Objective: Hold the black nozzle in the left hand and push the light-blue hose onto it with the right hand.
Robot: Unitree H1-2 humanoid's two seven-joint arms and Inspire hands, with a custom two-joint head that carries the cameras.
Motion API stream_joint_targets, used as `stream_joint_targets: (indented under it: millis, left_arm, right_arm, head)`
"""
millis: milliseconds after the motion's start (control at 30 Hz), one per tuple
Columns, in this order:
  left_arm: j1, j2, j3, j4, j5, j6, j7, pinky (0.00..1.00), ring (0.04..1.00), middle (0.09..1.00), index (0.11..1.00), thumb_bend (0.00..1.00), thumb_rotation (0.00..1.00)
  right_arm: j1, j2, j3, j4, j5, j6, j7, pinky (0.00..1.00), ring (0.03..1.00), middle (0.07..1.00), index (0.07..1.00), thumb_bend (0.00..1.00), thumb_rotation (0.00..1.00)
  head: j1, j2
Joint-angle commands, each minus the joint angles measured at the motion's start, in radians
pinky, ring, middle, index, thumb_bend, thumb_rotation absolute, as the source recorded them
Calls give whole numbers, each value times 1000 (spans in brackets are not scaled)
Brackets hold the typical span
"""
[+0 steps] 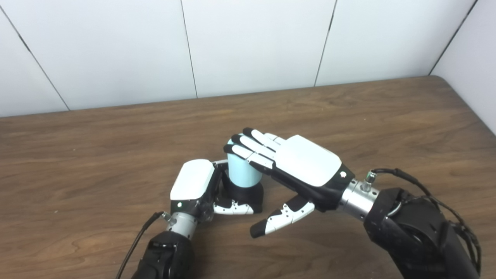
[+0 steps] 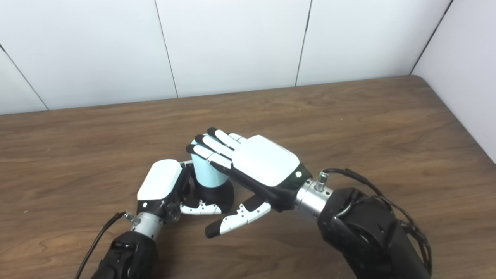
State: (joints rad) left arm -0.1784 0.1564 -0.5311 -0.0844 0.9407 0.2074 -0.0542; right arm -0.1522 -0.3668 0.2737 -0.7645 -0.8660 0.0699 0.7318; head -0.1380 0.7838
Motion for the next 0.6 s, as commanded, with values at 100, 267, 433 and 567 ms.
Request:
stream_joint_targets:
  millis: [100,267,433,567]
  left_arm:
    - [48,16,-23,13,11,17,-72,290,363,397,506,518,0]
    - [45,14,-26,15,14,21,-75,297,371,400,510,518,0]
    - [46,12,-25,17,12,16,-67,297,366,399,509,518,0]
    - [46,14,-26,16,13,16,-69,275,349,395,505,518,0]
  right_arm:
    - [54,-38,30,53,0,0,65,917,990,961,935,668,1000]
    - [61,-54,31,52,-3,5,73,921,978,948,926,671,1000]
    - [64,-64,35,50,-2,17,86,913,970,940,924,675,1000]
    - [67,-71,38,52,0,22,93,891,960,935,922,682,1000]
  head:
    - [-2,3]
    - [-1,6]
    - [-2,8]
    - [-2,9]
